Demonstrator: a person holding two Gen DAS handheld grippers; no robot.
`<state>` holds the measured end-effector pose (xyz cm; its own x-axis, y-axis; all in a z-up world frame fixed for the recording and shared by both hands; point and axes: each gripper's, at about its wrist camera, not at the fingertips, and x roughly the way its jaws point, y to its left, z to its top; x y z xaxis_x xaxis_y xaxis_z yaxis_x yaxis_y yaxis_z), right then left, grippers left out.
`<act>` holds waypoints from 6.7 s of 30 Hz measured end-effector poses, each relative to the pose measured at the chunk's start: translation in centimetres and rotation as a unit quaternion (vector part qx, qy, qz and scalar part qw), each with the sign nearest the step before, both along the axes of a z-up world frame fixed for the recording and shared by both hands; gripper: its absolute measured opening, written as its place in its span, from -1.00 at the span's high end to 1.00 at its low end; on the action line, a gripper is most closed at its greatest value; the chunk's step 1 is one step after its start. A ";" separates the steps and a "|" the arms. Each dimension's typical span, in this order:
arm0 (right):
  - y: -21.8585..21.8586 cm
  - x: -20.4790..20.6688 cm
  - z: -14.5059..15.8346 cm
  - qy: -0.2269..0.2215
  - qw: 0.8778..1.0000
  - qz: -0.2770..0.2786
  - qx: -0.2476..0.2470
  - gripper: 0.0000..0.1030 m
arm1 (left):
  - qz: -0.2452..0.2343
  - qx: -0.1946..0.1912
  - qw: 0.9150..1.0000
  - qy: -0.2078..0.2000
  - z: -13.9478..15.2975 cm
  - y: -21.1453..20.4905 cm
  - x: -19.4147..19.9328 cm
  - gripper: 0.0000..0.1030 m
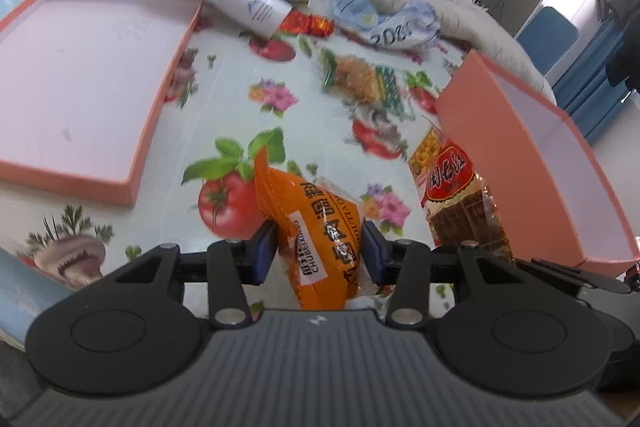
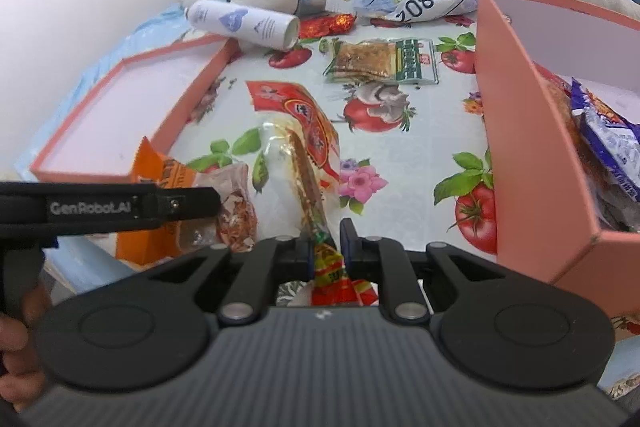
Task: Organize snacks
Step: 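Carry the orange bag and red-label packet up over the box with both tools, then open both tools to release the packets into the box, then move both tools back toward the red candy and green-label packet, then lower left tool to red candy wrapper while right lowers to green-label packet, then grasp the red candy with left tool while right grasps green-label pickle packet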
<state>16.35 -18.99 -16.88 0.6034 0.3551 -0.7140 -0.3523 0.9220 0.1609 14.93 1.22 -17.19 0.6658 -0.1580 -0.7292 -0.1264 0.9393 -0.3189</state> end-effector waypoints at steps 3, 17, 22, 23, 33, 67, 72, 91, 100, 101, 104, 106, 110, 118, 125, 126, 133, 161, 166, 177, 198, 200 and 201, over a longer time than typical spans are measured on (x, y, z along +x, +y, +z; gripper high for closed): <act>-0.1 0.1 1.5 -0.013 1.000 -0.003 0.004 0.70 | 0.000 0.001 1.000 -0.010 1.5 -0.1 0.2 0.03; -3.4 1.8 10.9 -0.078 0.995 -0.039 0.046 0.70 | -0.019 0.013 0.996 -0.084 11.5 -2.6 2.1 0.03; -5.5 2.5 13.1 -0.099 0.992 -0.058 0.046 0.70 | -0.036 0.011 0.993 -0.111 14.7 -4.8 3.6 0.04; -6.1 2.8 13.5 -0.103 0.992 -0.060 0.045 0.70 | -0.040 0.009 0.992 -0.118 15.3 -5.2 3.9 0.03; -14.1 4.9 15.8 -0.135 0.981 -0.134 0.018 0.70 | -0.088 0.004 0.985 -0.150 18.8 -11.7 7.1 0.03; -23.5 7.3 7.1 0.003 0.975 -0.221 -0.004 -0.34 | -0.153 0.064 0.985 -0.046 12.0 -23.0 14.2 -0.74; -22.7 6.2 10.2 -0.027 0.974 -0.223 0.008 -0.45 | -0.144 0.086 0.982 -0.081 17.0 -21.7 11.5 -0.80; -14.9 1.1 13.0 -0.039 0.985 -0.162 0.039 -0.45 | -0.101 0.139 0.985 -0.021 32.1 -17.2 -4.7 -0.91; -12.0 0.9 12.6 -0.023 0.992 -0.121 0.021 -0.45 | -0.027 0.113 0.993 0.004 33.6 -14.0 -7.9 -0.92; -11.7 1.0 12.5 -0.022 0.993 -0.114 0.017 -0.45 | -0.028 0.111 0.993 0.009 33.4 -13.7 -7.9 -0.92; -11.0 1.2 12.2 -0.022 0.995 -0.098 0.009 -0.45 | -0.006 0.096 0.995 0.016 32.9 -12.5 -7.4 -0.92; -10.7 1.4 11.8 -0.017 0.996 -0.093 0.008 -0.45 | 0.012 0.081 0.996 0.034 32.3 -11.8 -6.6 -0.92; -9.9 1.8 11.2 -0.009 0.997 -0.080 0.005 -0.45 | 0.028 0.067 0.996 0.050 31.5 -11.8 -5.7 -0.92; -8.8 1.3 11.0 -0.019 0.998 -0.066 0.012 -0.45 | 0.007 0.069 0.997 0.042 28.5 -11.4 -3.3 -0.92; -7.3 -0.2 11.3 -0.032 0.998 -0.047 0.025 -0.45 | -0.001 0.076 0.997 0.026 24.1 -7.2 -0.2 -0.92; -7.0 -0.4 11.4 -0.035 0.998 -0.045 0.029 -0.45 | -0.004 0.072 0.997 0.027 23.4 -6.5 0.4 -0.92; -4.0 -1.8 11.9 -0.065 0.996 -0.039 0.035 -0.45 | -0.034 0.065 0.997 0.033 18.5 -3.2 4.6 -0.92; 5.0 20.7 -2.6 -0.028 0.999 -0.042 0.000 -0.41 | -0.149 0.095 0.981 0.085 0.8 -0.1 40.2 -0.79; 6.3 22.6 -4.2 -0.041 0.997 -0.054 -0.036 -0.40 | -0.148 0.094 0.977 0.119 -2.1 -0.1 43.5 -0.72; 7.1 24.6 -6.1 -0.021 0.998 -0.011 -0.061 -0.45 | -0.131 0.101 0.971 0.172 -5.4 0.0 46.7 -0.23; 6.2 18.7 -4.8 -0.032 0.998 -0.025 -0.050 0.41 | -0.154 0.070 0.979 0.112 -1.1 -0.9 38.8 0.31; 5.7 17.4 -4.3 -0.022 0.998 -0.027 -0.044 0.41 | -0.153 0.063 0.980 0.110 -0.2 -1.3 36.8 0.31; 5.5 16.6 -3.9 -0.021 0.998 -0.026 -0.044 0.41 | -0.152 0.058 0.980 0.110 0.4 -1.3 35.7 0.31</act>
<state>32.98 -13.53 -20.74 0.6500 0.2587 -0.7146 -0.3078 0.9493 0.0637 50.61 -0.13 -16.81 0.4258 -0.2322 -0.8745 0.1126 0.9726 -0.2034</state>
